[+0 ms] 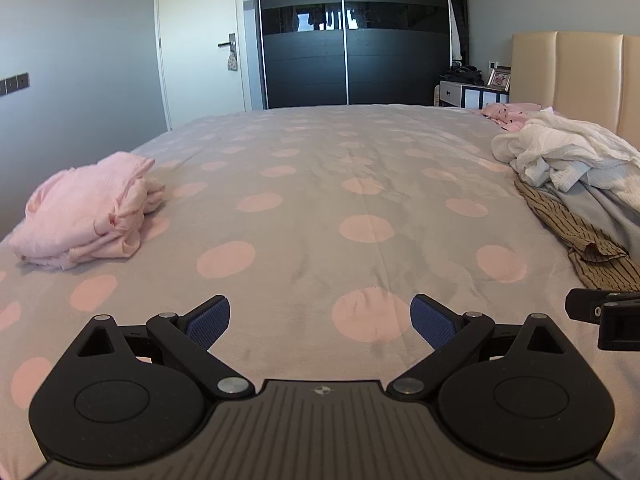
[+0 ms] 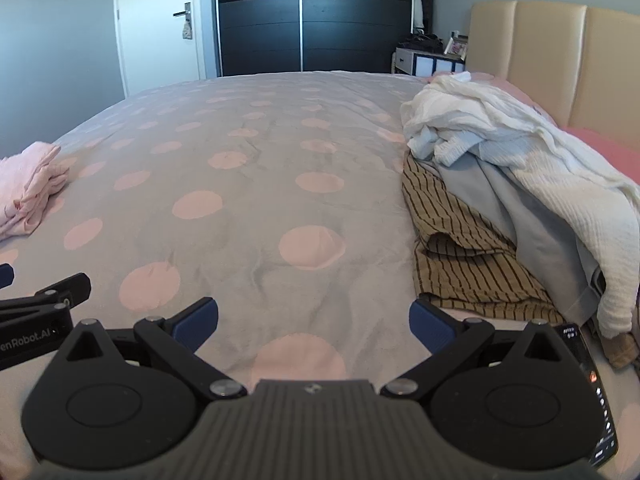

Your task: Fold clothes

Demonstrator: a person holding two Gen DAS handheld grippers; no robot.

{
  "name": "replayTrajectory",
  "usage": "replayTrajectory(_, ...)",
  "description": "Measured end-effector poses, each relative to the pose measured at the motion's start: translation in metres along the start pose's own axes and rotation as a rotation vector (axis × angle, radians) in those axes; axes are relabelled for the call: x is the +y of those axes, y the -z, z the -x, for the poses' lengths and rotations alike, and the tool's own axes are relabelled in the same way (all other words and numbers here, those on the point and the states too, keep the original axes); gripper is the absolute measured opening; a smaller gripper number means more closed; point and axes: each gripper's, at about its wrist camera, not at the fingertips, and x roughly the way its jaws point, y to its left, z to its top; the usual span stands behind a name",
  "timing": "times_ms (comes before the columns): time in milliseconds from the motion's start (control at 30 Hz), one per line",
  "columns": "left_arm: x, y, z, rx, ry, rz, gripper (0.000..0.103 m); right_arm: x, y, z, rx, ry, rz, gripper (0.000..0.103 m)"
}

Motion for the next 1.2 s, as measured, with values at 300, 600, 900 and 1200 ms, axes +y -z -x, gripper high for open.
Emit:
replayTrajectory(300,0.009,-0.009,0.005,0.054,0.015,0.016,0.098,-0.007,0.002,0.006,-0.060,-0.045,0.037,0.103)
replayTrajectory(600,-0.005,-0.016,0.007,0.069,0.016,-0.009,0.098,0.006,-0.004,0.013,-0.063,-0.035,0.037,0.102)
replayTrajectory(900,-0.004,-0.017,0.005,0.092,0.052,0.005,0.098,0.010,-0.006,0.012,-0.068,-0.037,0.038,0.102)
replayTrajectory(1200,-0.005,-0.017,0.003,0.106,0.056,-0.001,0.097,0.011,-0.008,0.011,-0.070,-0.034,0.040,0.102)
